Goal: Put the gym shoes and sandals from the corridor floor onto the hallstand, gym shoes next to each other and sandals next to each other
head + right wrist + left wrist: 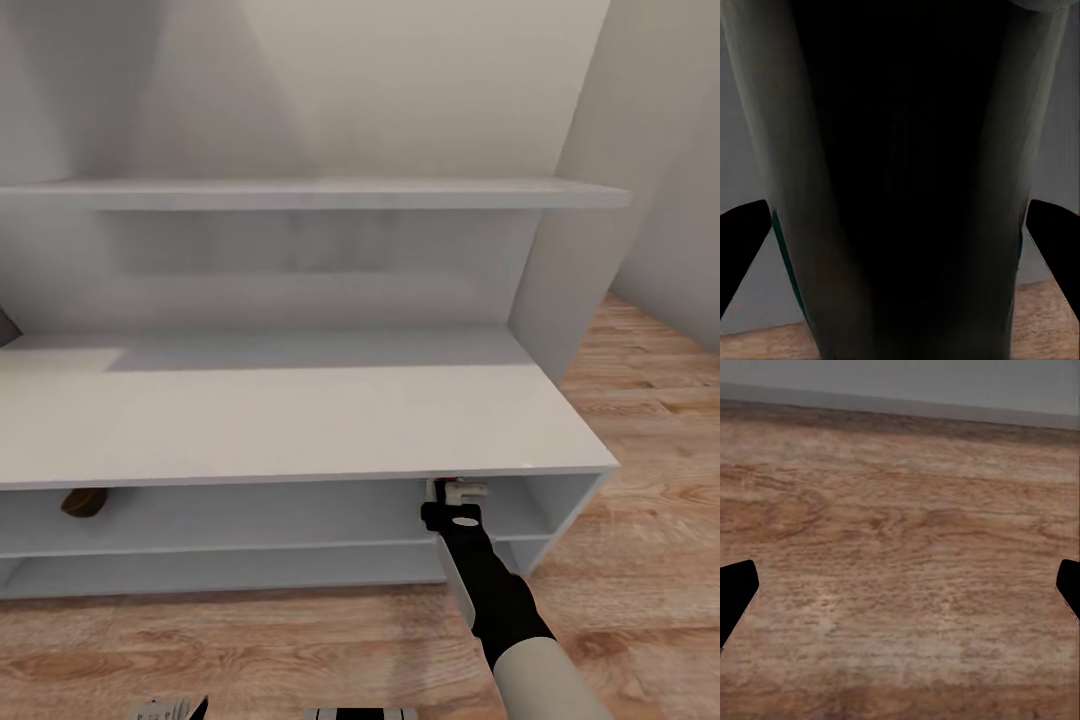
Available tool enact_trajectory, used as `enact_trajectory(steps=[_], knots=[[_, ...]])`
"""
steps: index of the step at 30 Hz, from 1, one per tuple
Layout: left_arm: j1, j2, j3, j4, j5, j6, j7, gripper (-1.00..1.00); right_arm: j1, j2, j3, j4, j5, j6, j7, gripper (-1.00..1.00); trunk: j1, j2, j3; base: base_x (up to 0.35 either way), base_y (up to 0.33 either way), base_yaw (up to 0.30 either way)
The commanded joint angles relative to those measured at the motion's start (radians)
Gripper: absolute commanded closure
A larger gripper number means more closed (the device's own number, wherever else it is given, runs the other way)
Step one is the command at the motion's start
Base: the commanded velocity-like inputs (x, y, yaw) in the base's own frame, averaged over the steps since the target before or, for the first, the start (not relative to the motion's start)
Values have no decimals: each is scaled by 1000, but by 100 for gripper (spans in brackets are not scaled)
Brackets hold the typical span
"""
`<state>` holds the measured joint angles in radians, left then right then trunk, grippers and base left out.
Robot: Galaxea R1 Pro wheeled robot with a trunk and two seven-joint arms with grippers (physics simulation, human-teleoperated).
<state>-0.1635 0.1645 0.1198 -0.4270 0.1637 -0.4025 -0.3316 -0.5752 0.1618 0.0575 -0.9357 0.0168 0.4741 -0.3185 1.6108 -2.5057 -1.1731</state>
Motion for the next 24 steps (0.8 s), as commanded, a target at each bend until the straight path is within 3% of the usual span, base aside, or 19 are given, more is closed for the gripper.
enact_trajectory(steps=[1,22,23,24], knots=[[-1,0,3,1,9,1,-9,-100,0,-1,2,46,0,6,-4,100,0,0,-1,204,0,0],[-1,0,3,2,10,1,-9,-100,0,-1,1,46,0,5,-4,100,0,0,-1,29,0,0],[-1,0,3,2,10,1,-9,-100,0,-1,1,46,0,5,-4,-100,0,0,-1,0,0,0],[-1,1,3,2,10,1,-9,-100,0,-1,1,46,0,5,-4,-100,0,0,-1,0,0,0]])
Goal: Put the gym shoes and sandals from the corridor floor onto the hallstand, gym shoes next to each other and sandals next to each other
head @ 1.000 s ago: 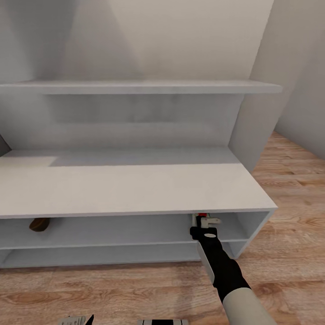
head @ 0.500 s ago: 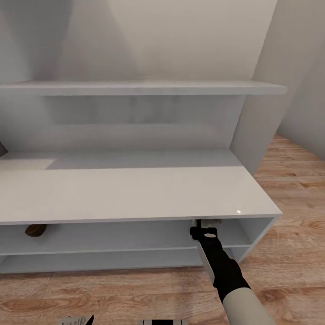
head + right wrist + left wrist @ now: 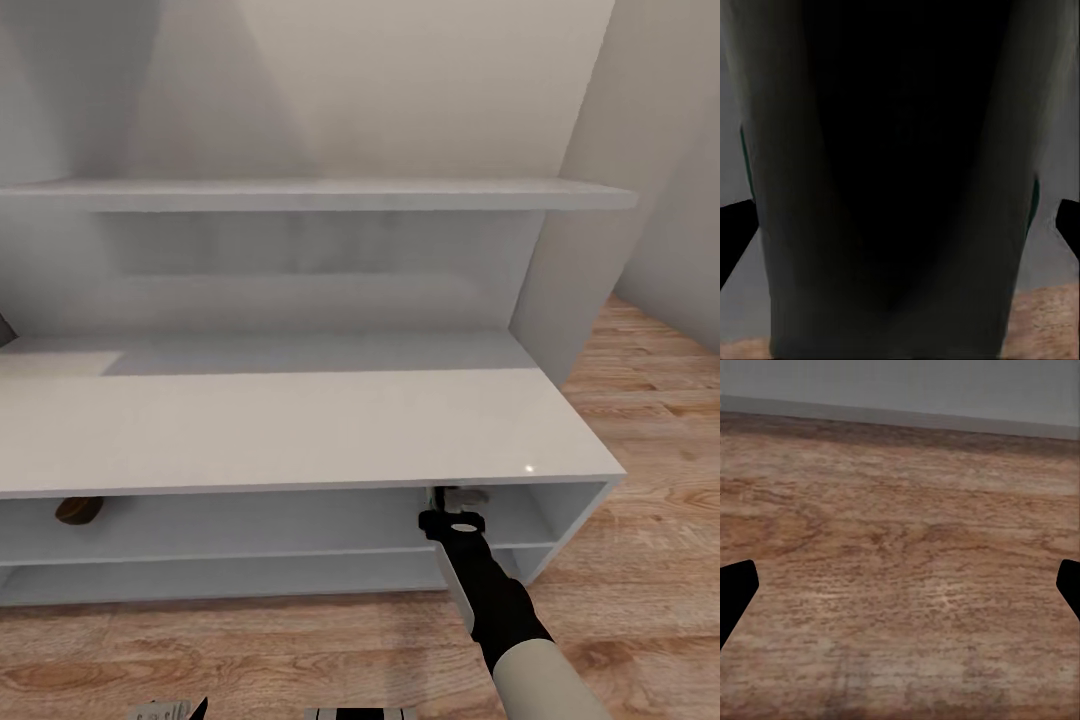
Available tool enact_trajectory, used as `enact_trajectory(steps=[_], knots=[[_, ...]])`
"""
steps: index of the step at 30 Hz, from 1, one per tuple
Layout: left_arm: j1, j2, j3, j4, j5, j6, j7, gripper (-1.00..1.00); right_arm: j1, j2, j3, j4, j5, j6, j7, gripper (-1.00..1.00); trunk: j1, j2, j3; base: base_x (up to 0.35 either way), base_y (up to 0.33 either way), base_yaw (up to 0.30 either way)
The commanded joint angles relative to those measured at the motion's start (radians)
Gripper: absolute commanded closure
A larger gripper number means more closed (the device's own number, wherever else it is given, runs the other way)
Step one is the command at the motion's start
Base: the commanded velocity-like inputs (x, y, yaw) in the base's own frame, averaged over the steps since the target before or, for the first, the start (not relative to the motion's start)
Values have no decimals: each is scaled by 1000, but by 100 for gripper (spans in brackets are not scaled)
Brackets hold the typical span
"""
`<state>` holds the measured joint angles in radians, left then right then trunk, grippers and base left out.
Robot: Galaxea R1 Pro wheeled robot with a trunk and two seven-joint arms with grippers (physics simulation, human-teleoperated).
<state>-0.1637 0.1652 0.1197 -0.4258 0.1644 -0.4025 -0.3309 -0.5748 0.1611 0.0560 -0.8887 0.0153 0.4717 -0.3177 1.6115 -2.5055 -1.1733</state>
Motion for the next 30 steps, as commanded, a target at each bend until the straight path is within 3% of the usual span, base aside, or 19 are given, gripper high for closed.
enact_trajectory(steps=[1,13,30], knots=[[0,0,3,1,9,1,-10,-100,0,-1,2,-1,2,7,-4,-100,0,0,-1,0,0,0],[0,0,3,1,9,1,-10,-100,0,-1,2,-19,1,8,-4,-100,0,0,-1,-24,0,0],[0,0,3,0,9,0,-10,-100,0,-2,2,-21,2,8,-4,-100,0,0,-1,-311,0,0]])
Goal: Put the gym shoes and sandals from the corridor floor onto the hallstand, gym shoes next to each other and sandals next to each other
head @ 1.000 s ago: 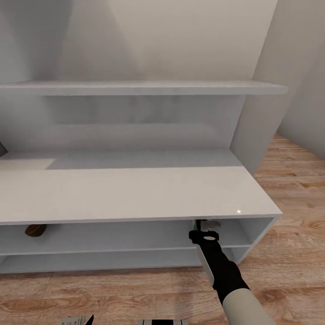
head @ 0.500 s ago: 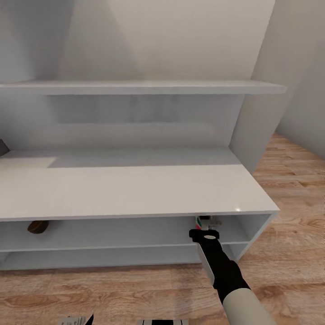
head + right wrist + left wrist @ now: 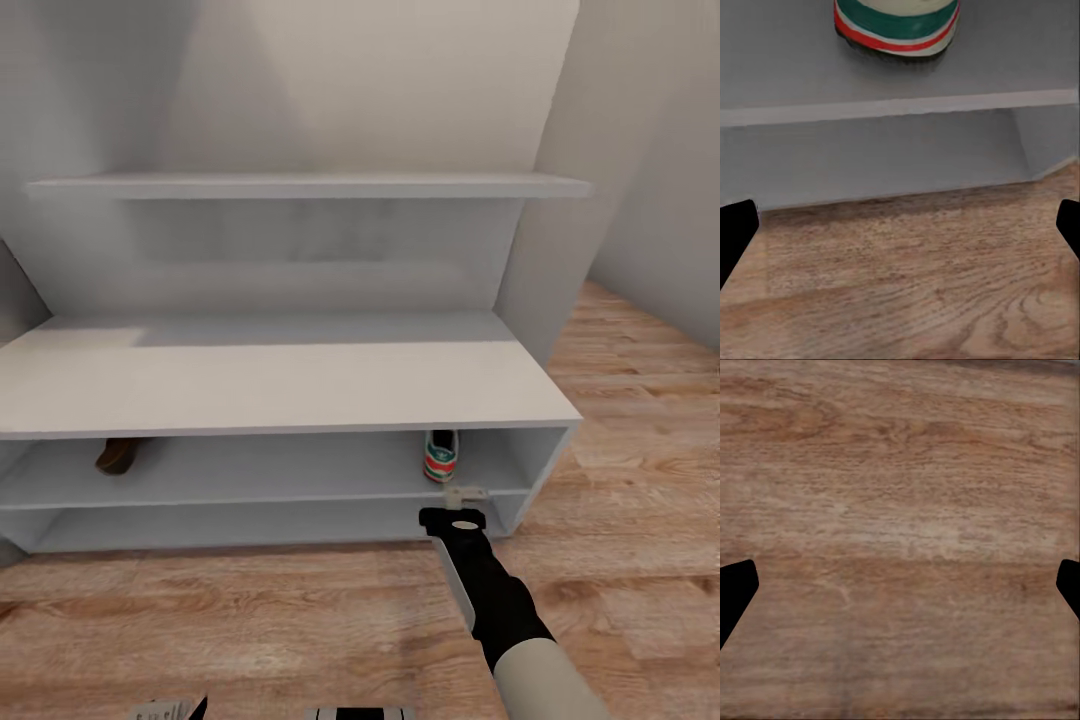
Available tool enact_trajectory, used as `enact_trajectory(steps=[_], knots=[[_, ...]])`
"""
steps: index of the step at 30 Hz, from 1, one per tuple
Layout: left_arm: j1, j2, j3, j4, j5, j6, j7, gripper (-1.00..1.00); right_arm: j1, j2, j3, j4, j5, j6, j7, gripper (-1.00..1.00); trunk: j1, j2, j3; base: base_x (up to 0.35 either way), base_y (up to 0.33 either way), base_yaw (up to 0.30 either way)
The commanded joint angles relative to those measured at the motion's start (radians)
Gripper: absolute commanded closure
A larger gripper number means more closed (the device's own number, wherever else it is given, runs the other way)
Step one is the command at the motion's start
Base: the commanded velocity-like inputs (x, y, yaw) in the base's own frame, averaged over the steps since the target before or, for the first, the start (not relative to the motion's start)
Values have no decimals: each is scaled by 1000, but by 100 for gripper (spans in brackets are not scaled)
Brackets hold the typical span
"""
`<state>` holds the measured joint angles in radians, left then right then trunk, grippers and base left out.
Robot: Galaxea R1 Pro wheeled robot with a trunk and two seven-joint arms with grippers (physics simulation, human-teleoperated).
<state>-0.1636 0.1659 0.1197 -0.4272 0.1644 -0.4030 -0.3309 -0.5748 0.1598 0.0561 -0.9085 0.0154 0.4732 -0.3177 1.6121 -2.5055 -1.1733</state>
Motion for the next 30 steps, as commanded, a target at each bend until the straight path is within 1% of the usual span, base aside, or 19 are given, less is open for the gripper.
enact_trajectory(steps=[1,13,20,25,27,28,29,30], knots=[[-1,0,3,1,9,1,-10,-100,0,0,2,-1,2,7,-4,-100,-1,0,-1,-336,-5,0],[-1,1,4,-1,12,1,-10,-100,0,0,1,1,2,5,-4,-100,-1,0,-1,-312,-85,0],[-2,0,5,-8,16,1,-8,-100,3,-7,1,27,2,-1,-3,-100,-1,0,-1,-58,-25,0],[-2,-1,5,-11,17,1,-4,-100,6,-10,0,101,2,-17,-2,-100,-1,0,-1,-7,-3,0],[-3,-3,5,-12,18,1,-1,-100,8,-25,-1,210,2,-111,0,-100,-1,0,-1,-2,-1,0],[-4,-4,5,-12,18,1,-1,-100,8,-30,-1,237,2,-141,1,-100,-1,0,-1,-1,0,0],[-5,-5,4,-12,18,1,0,-100,8,-43,-1,294,2,-208,3,-100,-1,0,-1,0,0,0],[-6,-6,4,-13,18,1,0,-100,8,-49,-1,324,2,-242,4,-100,-1,0,-1,0,0,0]])
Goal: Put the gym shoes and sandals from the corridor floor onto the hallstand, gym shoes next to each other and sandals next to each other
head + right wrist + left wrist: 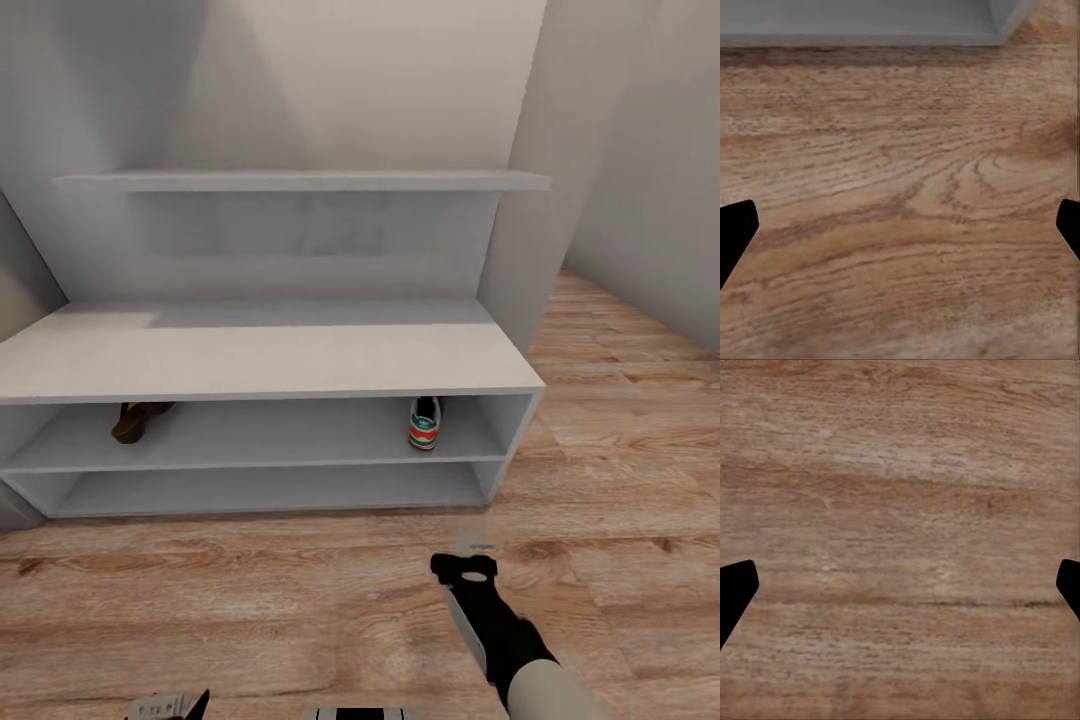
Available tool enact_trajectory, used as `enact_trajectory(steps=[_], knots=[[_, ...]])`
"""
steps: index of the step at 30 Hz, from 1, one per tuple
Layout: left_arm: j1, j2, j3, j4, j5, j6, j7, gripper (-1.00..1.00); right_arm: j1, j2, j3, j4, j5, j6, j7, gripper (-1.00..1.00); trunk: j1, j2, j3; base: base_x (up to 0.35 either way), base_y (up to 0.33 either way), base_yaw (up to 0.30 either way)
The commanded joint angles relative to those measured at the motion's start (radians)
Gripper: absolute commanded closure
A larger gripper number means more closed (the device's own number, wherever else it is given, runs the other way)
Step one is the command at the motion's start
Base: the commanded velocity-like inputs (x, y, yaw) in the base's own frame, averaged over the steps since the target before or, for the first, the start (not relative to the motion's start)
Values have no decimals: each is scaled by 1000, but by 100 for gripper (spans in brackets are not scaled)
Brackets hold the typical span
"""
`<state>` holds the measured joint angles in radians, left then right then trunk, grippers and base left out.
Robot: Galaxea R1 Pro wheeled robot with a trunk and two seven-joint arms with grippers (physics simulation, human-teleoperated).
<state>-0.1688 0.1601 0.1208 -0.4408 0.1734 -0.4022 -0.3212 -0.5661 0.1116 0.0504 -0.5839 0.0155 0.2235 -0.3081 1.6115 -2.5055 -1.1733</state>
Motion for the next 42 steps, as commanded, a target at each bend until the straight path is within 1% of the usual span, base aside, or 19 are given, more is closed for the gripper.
enact_trajectory(steps=[1,2,4,5,7,8,11,12,14,15,18,20,24,42], knots=[[-1,-1,3,1,9,1,-9,-100,-1,-7,5,30,2,-28,-5,-100,0,0,-1,0,0,0],[-3,-3,2,1,9,1,-9,-100,0,-20,5,93,3,-99,-5,-100,0,0,-1,0,0,0],[-4,-5,2,1,8,2,-8,-100,0,-32,5,156,3,-166,-4,-100,0,0,-1,0,0,0],[-5,-6,3,3,8,2,-7,-100,0,-43,6,218,4,-229,-1,-100,0,0,-1,0,0,0],[-5,-7,3,5,9,2,-6,-100,0,-54,7,274,4,-288,4,-100,0,0,-1,0,0,0],[-5,-7,4,9,9,2,-5,-100,0,-83,8,369,4,-394,25,-100,0,0,-1,0,0,0],[-5,-6,6,12,9,1,-4,-100,0,-111,9,428,4,-466,57,-100,0,0,-1,0,0,0],[-5,-4,6,13,9,1,-4,-100,0,-129,9,463,4,-508,84,-100,0,0,-1,0,0,0],[-4,-3,7,14,9,1,-4,-100,2,-147,9,493,4,-546,116,-100,0,0,-1,0,0,0],[-4,-1,8,15,9,0,-4,-100,4,-165,9,516,2,-579,149,-100,0,0,-1,0,0,0],[-3,0,8,16,9,0,-4,-100,10,-189,9,536,1,-617,194,-100,0,0,-1,0,0,0],[-2,1,6,18,9,-4,-4,-100,37,-217,8,551,-1,-654,253,-100,0,0,-1,0,0,0],[1,0,5,20,8,-7,-4,-100,48,-222,8,554,-3,-663,268,-100,0,0,-1,0,0,0],[2,1,3,36,7,-9,-4,-100,49,-217,5,555,-8,-663,264,-100,0,0,-1,0,0,-15]])
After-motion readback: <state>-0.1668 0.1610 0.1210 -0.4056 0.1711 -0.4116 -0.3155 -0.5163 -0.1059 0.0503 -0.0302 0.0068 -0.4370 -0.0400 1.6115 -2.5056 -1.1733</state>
